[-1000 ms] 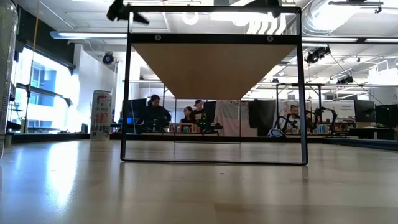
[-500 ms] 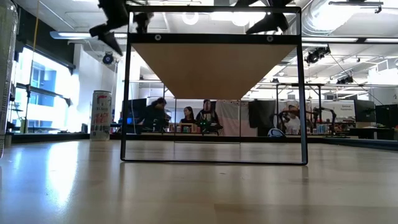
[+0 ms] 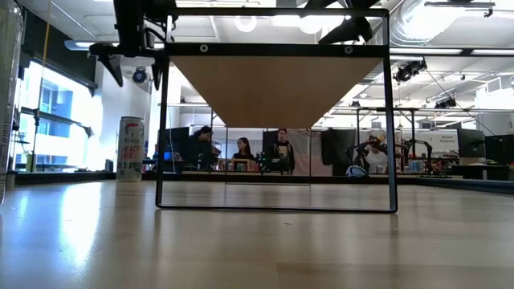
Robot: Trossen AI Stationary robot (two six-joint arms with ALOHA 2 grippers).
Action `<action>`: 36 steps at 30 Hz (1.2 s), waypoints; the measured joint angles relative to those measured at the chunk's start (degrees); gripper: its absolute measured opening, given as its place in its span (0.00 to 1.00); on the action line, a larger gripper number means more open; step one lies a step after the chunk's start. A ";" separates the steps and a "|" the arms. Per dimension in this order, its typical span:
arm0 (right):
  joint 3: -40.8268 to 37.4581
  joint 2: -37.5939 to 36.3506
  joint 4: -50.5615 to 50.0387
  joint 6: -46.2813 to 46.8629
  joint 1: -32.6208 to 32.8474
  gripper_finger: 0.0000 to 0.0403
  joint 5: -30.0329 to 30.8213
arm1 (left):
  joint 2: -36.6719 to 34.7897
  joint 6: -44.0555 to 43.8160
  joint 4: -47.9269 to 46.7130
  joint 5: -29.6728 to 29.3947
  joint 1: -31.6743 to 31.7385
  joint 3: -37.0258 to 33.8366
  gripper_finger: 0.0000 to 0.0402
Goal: Place canned beverage on shelf
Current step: Put the top white pink soda can on the shelf
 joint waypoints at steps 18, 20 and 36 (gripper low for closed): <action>0.00 0.00 0.04 6.46 -2.68 0.98 0.07 | 0.28 3.52 10.06 5.63 8.22 -9.47 1.00; 0.00 0.00 0.03 6.34 -2.68 0.98 0.04 | 0.28 2.95 11.97 6.22 8.41 -11.74 1.00; -0.02 0.00 0.46 6.51 -2.68 0.98 0.04 | 0.24 2.53 16.51 8.34 8.52 -16.20 1.00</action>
